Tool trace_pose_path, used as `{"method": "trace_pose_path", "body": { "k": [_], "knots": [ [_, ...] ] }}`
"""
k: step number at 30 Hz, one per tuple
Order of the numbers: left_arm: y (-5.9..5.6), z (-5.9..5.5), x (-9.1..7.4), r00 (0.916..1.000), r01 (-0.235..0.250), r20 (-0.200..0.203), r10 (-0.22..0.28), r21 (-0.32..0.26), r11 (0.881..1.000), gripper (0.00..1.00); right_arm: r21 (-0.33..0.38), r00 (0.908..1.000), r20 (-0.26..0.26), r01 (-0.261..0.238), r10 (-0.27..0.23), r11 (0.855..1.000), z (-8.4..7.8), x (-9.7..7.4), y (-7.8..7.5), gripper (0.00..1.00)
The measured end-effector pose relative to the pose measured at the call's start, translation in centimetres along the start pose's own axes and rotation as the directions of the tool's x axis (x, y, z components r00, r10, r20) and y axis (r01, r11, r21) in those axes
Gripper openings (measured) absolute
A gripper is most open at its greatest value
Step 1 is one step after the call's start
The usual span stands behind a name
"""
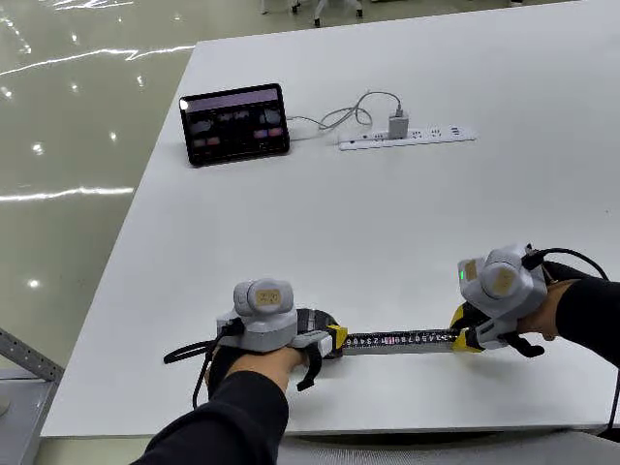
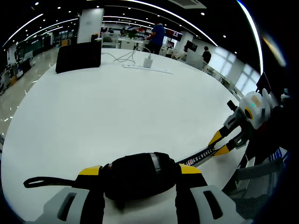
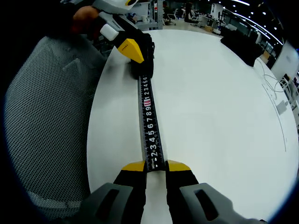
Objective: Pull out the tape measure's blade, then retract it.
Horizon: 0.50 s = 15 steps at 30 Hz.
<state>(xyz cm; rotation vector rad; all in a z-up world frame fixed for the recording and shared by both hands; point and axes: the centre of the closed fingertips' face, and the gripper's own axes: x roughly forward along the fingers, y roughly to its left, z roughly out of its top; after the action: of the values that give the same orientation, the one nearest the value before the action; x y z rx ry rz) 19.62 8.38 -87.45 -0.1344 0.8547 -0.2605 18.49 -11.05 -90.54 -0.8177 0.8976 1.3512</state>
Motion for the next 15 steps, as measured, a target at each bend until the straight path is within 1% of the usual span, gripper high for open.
{"method": "trace_pose_path", "body": {
  "k": [2,10,15],
  "knots": [
    [0.01,-0.01,0.03,1.0000,0.000,-0.001,0.000,0.004,1.000,0.57,0.001,1.0000,-0.001,-0.003,0.003,1.000,0.16,0.07,0.20,0.11],
    [-0.01,-0.01,-0.02,1.0000,0.000,0.001,0.000,0.000,1.000,0.57,0.006,1.0000,0.001,0.000,0.000,1.000,0.15,0.16,-0.01,0.11],
    [0.03,0.00,-0.05,1.0000,0.002,0.001,-0.001,-0.005,1.000,0.57,0.004,1.0000,0.007,0.002,-0.002,1.000,0.51,0.30,0.00,0.11]
  ]
}}
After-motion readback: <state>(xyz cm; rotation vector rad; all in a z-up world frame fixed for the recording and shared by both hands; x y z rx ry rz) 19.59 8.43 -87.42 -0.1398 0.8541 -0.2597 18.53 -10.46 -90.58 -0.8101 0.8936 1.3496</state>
